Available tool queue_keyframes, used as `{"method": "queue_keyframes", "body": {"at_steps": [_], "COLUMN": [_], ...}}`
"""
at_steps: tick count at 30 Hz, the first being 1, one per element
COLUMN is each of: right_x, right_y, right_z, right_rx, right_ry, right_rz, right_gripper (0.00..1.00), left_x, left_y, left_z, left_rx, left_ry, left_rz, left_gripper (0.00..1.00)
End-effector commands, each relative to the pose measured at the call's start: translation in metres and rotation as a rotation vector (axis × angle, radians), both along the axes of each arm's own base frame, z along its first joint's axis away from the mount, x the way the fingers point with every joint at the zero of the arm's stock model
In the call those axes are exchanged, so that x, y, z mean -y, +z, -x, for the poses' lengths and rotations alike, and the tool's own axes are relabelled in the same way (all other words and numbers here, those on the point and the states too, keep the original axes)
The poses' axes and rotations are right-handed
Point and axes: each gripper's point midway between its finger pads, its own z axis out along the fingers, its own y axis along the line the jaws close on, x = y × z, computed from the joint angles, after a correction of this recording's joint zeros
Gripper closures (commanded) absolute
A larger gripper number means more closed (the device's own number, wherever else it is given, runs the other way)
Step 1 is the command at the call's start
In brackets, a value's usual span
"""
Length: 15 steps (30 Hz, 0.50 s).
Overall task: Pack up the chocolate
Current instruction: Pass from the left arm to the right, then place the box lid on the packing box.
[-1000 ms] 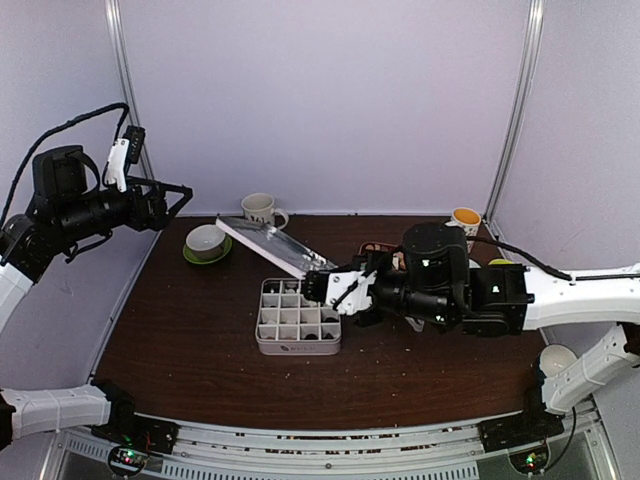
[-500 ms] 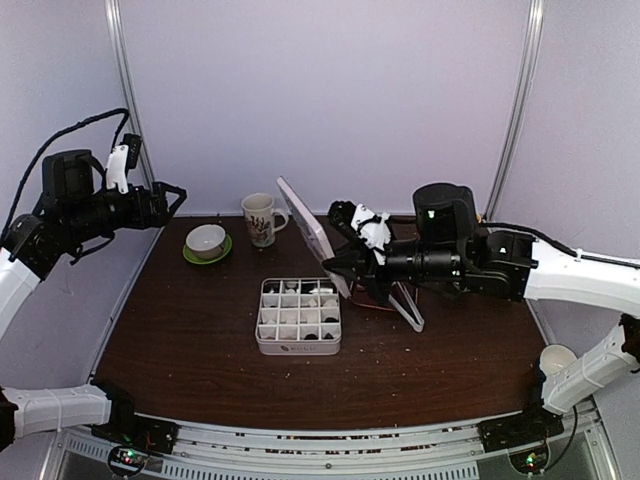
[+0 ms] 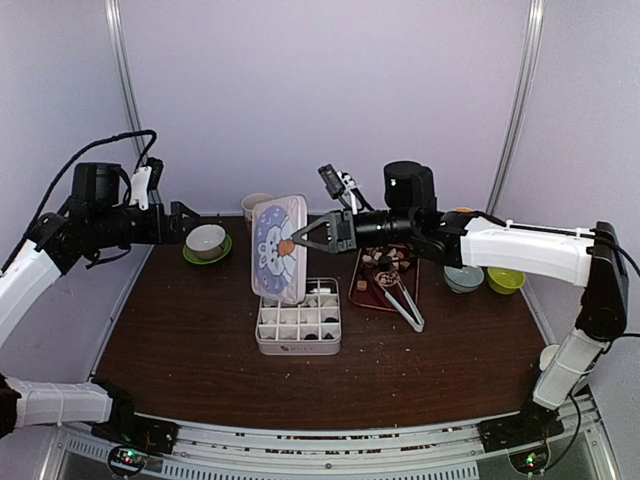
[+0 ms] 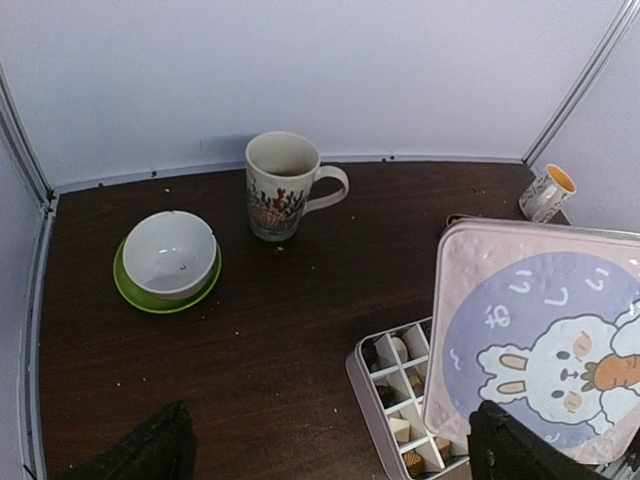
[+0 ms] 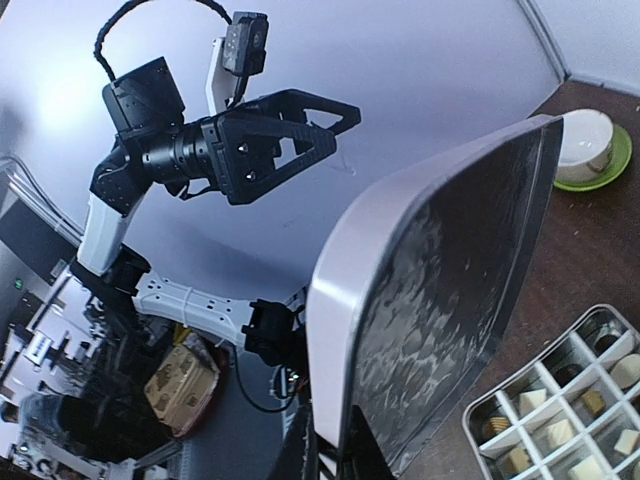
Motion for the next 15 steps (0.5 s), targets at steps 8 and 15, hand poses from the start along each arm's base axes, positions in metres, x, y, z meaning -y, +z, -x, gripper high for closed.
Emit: {"method": "queue_keyframes", "body": {"at_steps": [8,15], "right_x": [-0.028,-0.035], "right_y": [-0.001,-0.043], "right_z": [-0.002,-0.015], "right_rx": [-0.268,-0.392], "right_ry": [0.110,0.096], "right_rz": [-0.141,-0.119], "right_gripper": [1.00,1.00], "left_x": [0.012,0.026], "left_y": [-0.064,-0.116], "left_z": [-0.003,-0.004], "left_rx": [-0.160,-0.303], "left_ry": [-0.059,-0.119], "left_rz": [-0.024,-0.023], "left_gripper": [0.03,0.05]}}
